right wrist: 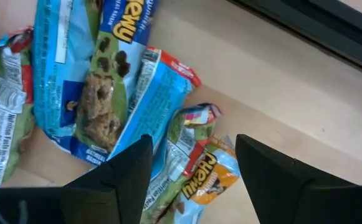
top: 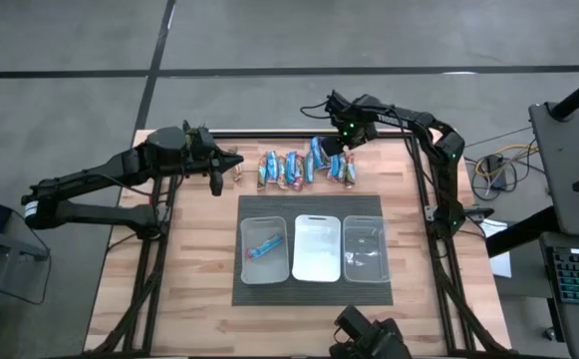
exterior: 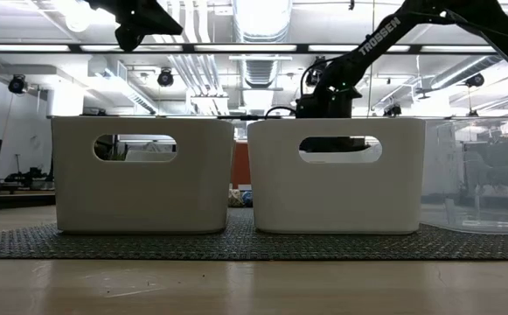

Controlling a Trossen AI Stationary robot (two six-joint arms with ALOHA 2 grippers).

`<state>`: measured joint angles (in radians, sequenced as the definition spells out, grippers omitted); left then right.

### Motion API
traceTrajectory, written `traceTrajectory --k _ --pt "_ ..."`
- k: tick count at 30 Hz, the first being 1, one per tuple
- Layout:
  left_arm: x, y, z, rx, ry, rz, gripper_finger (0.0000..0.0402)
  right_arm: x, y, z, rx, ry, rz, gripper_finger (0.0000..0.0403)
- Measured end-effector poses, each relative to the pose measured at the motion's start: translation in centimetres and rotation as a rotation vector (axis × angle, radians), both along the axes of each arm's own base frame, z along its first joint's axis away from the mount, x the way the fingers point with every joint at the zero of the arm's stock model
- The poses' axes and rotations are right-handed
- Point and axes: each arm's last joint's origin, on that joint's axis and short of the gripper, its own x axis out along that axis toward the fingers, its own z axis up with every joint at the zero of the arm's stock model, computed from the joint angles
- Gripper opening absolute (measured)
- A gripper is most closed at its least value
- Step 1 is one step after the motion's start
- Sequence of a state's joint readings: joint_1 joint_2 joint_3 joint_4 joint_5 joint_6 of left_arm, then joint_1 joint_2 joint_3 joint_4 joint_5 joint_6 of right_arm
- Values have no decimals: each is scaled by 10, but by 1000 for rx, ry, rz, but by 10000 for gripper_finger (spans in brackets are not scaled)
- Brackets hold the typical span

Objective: Pick and place Granola Bars by type
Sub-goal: Put the red granola bar into the gray bin

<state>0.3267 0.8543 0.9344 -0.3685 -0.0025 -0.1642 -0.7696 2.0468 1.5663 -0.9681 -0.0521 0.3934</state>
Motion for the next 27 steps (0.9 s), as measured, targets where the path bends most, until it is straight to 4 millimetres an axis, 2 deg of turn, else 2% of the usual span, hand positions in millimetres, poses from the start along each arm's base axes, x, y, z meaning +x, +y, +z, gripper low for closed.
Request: traceTrajectory --k 8,21,27 --pt "0 0 0 0 0 0 0 -3 3 -10 14 14 -4 219" --pt "0 0 0 0 0 0 0 -1 1 -12 -10 -12 -8 219" --pt "0 0 0 -2 -1 1 0 0 0 -25 20 8 -17 219"
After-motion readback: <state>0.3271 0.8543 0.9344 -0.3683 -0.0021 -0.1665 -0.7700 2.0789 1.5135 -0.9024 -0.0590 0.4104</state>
